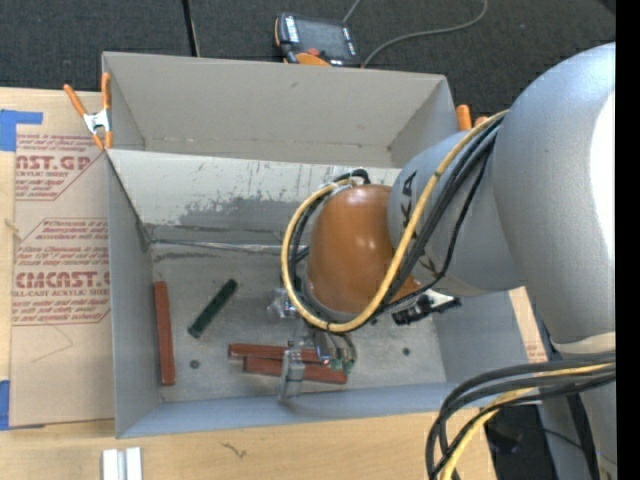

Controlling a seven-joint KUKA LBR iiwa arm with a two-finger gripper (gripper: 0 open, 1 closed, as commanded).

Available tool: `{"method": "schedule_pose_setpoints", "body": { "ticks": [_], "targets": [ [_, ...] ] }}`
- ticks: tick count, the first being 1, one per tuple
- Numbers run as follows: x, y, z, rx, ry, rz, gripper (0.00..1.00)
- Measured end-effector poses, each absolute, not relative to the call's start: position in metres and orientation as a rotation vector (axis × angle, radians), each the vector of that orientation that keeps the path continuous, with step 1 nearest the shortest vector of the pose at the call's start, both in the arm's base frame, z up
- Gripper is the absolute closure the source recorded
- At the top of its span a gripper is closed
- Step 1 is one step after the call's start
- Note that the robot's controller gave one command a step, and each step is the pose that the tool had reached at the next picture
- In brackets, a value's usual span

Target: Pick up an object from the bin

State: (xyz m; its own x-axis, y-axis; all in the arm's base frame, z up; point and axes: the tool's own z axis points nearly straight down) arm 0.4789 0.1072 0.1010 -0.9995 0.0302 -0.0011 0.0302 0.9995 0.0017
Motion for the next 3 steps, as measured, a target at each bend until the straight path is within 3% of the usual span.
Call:
{"method": "schedule_pose_setpoints", "body": {
  "ticks": [1, 2, 3],
  "targets": [
    [0.480, 0.104, 0.109, 0.439, 3.111, 0.001, 0.00],
    [0.481, 0.099, 0.068, 0.564, 3.094, -0.001, 0.00],
    [0.480, 0.100, 0.068, 0.563, 3.091, 0.001, 0.00]
  ]
}}
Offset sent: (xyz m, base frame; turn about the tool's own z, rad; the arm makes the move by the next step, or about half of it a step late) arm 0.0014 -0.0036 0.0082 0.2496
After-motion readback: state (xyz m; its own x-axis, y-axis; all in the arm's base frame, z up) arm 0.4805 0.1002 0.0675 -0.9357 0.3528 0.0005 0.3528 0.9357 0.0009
